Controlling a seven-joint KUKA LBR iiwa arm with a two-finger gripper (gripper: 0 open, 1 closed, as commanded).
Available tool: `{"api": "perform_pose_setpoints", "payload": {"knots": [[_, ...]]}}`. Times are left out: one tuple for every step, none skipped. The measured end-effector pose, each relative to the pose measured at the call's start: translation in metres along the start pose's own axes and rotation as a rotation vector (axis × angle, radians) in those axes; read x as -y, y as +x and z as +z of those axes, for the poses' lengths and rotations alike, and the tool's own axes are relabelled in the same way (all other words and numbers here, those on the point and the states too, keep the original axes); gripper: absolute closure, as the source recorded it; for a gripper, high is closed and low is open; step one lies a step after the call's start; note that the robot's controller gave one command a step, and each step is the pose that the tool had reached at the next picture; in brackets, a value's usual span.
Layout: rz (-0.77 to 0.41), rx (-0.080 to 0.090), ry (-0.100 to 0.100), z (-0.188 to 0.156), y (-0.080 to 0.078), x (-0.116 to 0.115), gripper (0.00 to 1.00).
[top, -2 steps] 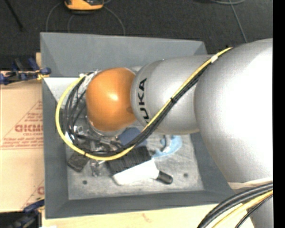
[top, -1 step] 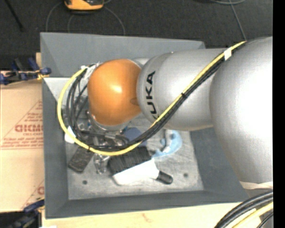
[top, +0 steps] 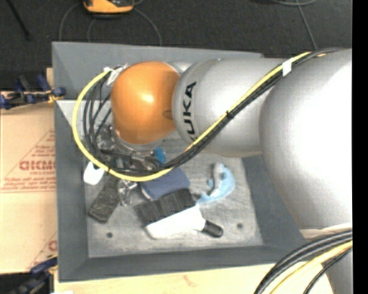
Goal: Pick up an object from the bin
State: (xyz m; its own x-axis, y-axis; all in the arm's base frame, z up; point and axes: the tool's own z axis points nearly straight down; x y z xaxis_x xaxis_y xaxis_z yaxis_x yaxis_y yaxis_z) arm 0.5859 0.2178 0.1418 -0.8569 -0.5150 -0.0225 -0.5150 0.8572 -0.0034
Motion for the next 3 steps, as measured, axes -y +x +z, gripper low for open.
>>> {"api": "perform_pose_setpoints", "payload": {"knots": [[-0.083, -0.012, -0.003, 0.067, 0.023, 0.038, 1.0], [-0.082, -0.012, -0.003, 0.067, 0.023, 0.038, 1.0], [-0.074, -0.021, -0.004, 0.035, 0.015, 0.05, 1.0]]}}
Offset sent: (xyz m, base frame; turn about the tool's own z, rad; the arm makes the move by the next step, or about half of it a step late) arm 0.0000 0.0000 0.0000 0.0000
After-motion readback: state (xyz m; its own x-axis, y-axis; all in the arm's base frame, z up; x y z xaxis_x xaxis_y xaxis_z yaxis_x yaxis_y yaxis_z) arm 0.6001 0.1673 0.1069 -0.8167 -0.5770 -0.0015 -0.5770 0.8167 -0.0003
